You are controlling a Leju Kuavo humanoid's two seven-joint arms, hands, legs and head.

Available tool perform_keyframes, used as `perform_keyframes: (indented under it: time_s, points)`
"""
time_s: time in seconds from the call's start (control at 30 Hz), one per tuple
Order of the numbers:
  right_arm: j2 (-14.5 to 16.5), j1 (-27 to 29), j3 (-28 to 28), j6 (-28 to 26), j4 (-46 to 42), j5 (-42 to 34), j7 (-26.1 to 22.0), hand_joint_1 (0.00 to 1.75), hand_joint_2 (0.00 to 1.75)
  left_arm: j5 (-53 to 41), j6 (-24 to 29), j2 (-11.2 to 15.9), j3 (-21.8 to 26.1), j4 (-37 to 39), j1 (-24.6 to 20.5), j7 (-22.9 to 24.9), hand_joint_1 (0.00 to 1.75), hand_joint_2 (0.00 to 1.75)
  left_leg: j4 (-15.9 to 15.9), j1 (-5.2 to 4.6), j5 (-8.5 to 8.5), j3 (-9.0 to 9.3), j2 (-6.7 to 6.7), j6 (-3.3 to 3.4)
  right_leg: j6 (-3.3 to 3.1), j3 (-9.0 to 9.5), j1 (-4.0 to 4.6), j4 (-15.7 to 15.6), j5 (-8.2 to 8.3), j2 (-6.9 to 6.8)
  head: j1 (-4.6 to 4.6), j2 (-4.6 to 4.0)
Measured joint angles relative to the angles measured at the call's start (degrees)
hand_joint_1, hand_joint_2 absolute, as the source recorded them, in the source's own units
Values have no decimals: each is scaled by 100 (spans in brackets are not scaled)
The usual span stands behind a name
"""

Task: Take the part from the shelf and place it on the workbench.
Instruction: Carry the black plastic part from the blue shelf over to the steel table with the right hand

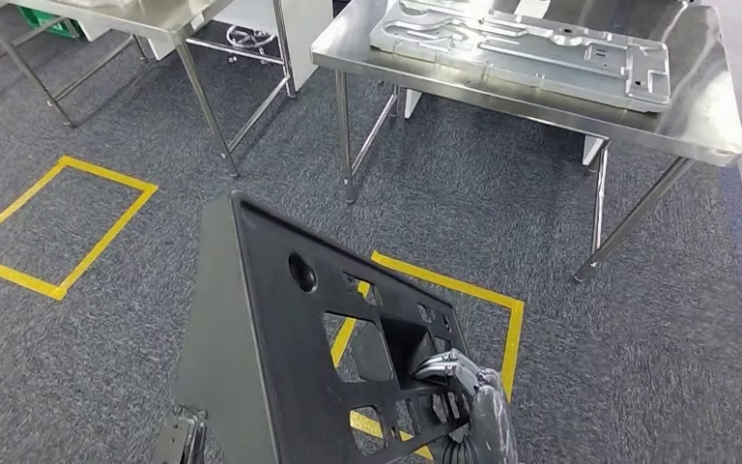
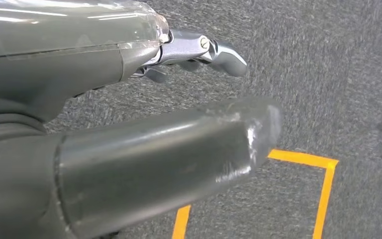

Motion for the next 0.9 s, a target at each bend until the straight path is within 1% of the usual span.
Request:
perform_keyframes:
  time_s: [0.03,0.07,0.1,0.13,0.17,0.2,0.23,0.27,0.3,0.33,0.37,0.4,0.43,0.47,0.53,0.57,0.6,0.63,0.67,0.7,0.73,0.77,0.8,0.83,0.87,0.9]
  points:
    - [0,10,0,-1,-1,5,5,175,175,1,-2,-10,-4,-2,-8,-1,0,0,-30,7,20,16,64,35,33,-13,0,11,-7,-20,0,0]
    - [-1,14,0,-2,-4,11,10,175,175,2,-2,-18,-8,-5,-17,-2,0,0,-66,21,43,30,135,81,66,-54,9,89,-62,-135,24,0]
    - [-1,12,0,-3,-8,19,16,175,175,5,-3,-26,-11,-8,-20,-2,0,0,-103,34,63,43,214,124,96,-145,18,271,-176,-300,48,0]
    - [-2,11,0,-4,-10,26,25,175,175,8,-3,-29,-13,-11,-15,-1,0,0,-122,29,73,52,292,153,120,-278,14,545,-335,-494,74,0]
    - [-3,7,0,-3,-12,33,37,175,175,11,-3,-27,-13,-12,-3,-1,0,0,-128,20,70,53,371,172,149,-468,6,920,-522,-642,98,0]
    - [-4,8,0,-2,-11,40,55,175,175,13,-3,-26,-13,-12,11,-1,0,0,-126,10,63,52,453,176,172,-650,-8,1276,-664,-712,101,0]
    - [-5,13,-1,0,-11,48,75,175,175,13,-5,-26,-13,-12,21,0,0,0,-123,6,54,54,531,171,190,-777,-19,1520,-728,-748,103,0]
    - [-6,18,-1,3,-10,57,92,175,175,13,-11,-27,-13,-12,26,0,0,0,-120,4,42,60,610,164,203,-822,-28,1600,-700,-774,103,0]
    - [-7,21,-1,4,-10,64,106,175,175,13,-19,-30,-15,-12,26,0,0,0,-117,4,25,74,682,151,205,-724,-31,1410,-550,-803,104,0]
    - [-7,22,-1,4,-10,73,116,175,175,13,-29,-35,-19,-12,25,0,0,0,-115,3,4,99,753,132,194,-519,-27,1029,-340,-874,105,0]
    - [-8,20,-1,3,-11,79,122,175,175,12,-39,-40,-25,-12,23,0,0,0,-112,-4,-22,129,818,109,166,-289,-7,598,-172,-1013,104,0]
    - [-8,21,0,1,-14,85,129,175,175,12,-48,-44,-31,-12,20,-1,0,0,-109,-19,-50,158,879,78,127,-94,17,235,-45,-1126,101,0]
    - [-8,21,-1,-2,-16,91,137,175,175,13,-54,-46,-36,-12,16,-1,0,0,-108,-32,-73,184,930,46,88,14,43,27,3,-1202,97,0]
    - [-9,22,-1,-4,-17,97,147,175,175,13,-56,-48,-40,-12,10,-2,0,0,-111,-45,-89,205,980,16,54,37,67,-34,-9,-1220,92,0]
    - [-9,32,-3,-6,-20,113,174,175,175,13,-57,-52,-56,-13,-10,-2,0,0,-131,-50,-116,249,1085,-43,-2,33,72,-47,2,-1075,89,0]
    - [-9,40,-4,-6,-23,121,191,175,175,13,-58,-55,-66,-13,-22,-2,0,0,-99,-40,-162,258,1035,-75,-34,46,58,-70,11,-1011,83,0]
    - [-9,43,-6,-6,-27,128,210,175,175,14,-58,-56,-75,-14,-31,-2,0,0,29,-30,-264,221,914,-101,-70,62,39,-95,24,-946,69,0]
    - [-9,43,-7,-5,-30,131,228,175,175,16,-59,-56,-81,-14,-30,-2,0,0,279,-18,-418,119,750,-121,-103,78,18,-113,32,-882,49,0]
    - [-10,43,-8,-4,-31,133,248,175,175,18,-60,-56,-82,-14,-17,-2,0,0,642,-8,-607,-43,571,-135,-128,84,12,-120,34,-815,30,0]
    - [-10,41,-9,-2,-30,133,269,175,175,19,-61,-56,-83,-14,6,-1,0,0,1042,-7,-776,-242,477,-141,-145,83,13,-118,31,-736,15,0]
    - [-10,46,-10,0,-26,128,293,175,175,20,-62,-56,-84,-13,32,-1,0,0,1352,-6,-858,-410,438,-144,-154,85,17,-112,27,-646,10,0]
    - [-11,52,-13,0,-22,119,316,175,175,21,-62,-56,-84,-13,51,0,0,0,1481,-6,-829,-504,422,-142,-156,89,22,-103,23,-554,9,0]
    - [-11,58,-15,1,-17,107,339,175,175,24,-62,-56,-85,-13,60,0,0,0,1397,-6,-685,-502,412,-133,-154,94,24,-90,18,-461,8,0]
    - [-11,62,-18,0,-13,90,359,175,175,29,-62,-56,-86,-13,60,0,0,0,1113,-6,-457,-407,382,-118,-148,102,25,-75,11,-375,8,0]
    - [-11,64,-21,-3,-11,75,379,175,175,39,-65,-55,-86,-14,58,0,0,0,738,-5,-236,-270,286,-92,-137,105,22,-57,-1,-298,6,0]
    - [-11,64,-23,-6,-9,58,404,175,175,54,-73,-53,-87,-14,61,-1,0,0,390,2,-82,-143,155,-63,-121,98,28,-28,-15,-234,6,0]
